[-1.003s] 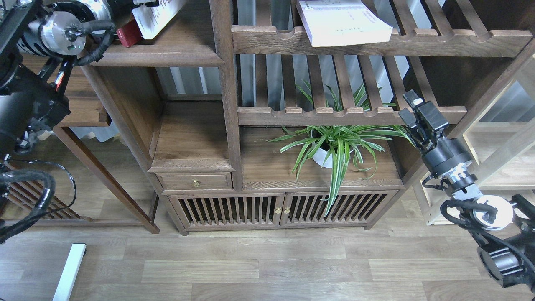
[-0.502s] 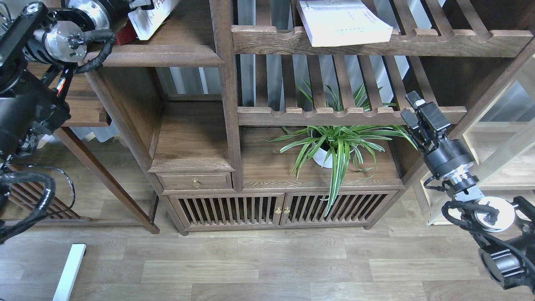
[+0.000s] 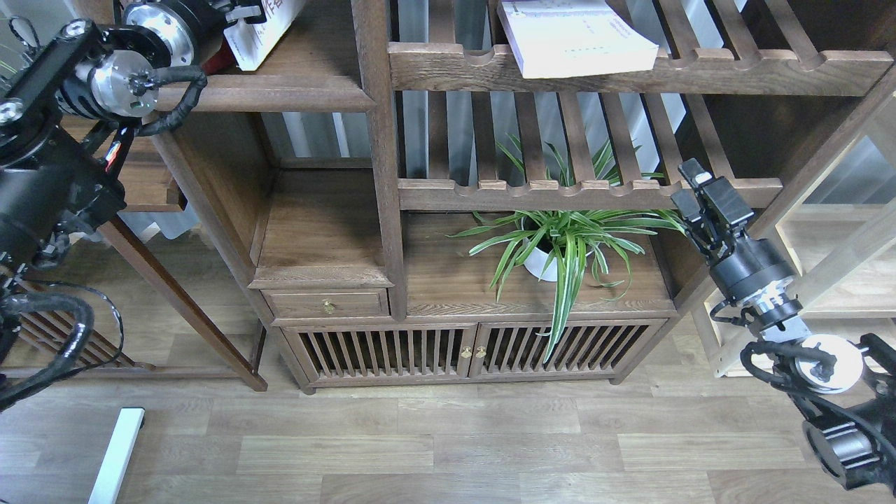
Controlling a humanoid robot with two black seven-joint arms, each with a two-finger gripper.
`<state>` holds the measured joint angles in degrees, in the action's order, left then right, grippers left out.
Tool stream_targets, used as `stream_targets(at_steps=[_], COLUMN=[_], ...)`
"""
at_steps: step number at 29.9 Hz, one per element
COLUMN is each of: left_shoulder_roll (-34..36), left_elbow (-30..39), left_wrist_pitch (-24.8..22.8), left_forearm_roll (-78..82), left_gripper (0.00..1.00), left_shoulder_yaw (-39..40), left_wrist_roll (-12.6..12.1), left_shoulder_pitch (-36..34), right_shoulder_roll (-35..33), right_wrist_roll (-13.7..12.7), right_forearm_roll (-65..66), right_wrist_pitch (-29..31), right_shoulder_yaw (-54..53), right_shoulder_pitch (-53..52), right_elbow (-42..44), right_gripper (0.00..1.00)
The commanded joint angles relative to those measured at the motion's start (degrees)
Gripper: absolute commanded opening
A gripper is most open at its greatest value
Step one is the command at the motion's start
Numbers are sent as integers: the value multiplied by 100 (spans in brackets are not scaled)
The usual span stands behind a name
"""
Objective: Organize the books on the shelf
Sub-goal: 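Push the white book upright into the upper shelf with the left gripper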
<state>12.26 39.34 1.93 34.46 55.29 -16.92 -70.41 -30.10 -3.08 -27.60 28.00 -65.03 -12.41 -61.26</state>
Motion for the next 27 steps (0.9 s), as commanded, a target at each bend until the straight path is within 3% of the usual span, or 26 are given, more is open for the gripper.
stream_targets(at_steps=[1,9,27], left_shoulder_roll=[5,14,-4], left_elbow=[-5,-14,118], left_wrist_pitch=[0,0,71], left_forearm_roll=[-1,-9,-10], left_gripper=[24,34,33], left_shoulder_yaw=[-63,-194,-247], left_wrist_roll=[65,294,154], left_shoulder_pitch=[-25,-25,-315], right_shoulder_roll=[4,4,-75], right_wrist_roll=[0,-9,-18], right_forearm_roll=[0,0,0], right_wrist_pitch=[0,0,0], right_shoulder_yaw=[8,8,8], right_shoulder_pitch=[2,11,55], right_elbow=[0,0,-9], right_gripper=[84,84,84])
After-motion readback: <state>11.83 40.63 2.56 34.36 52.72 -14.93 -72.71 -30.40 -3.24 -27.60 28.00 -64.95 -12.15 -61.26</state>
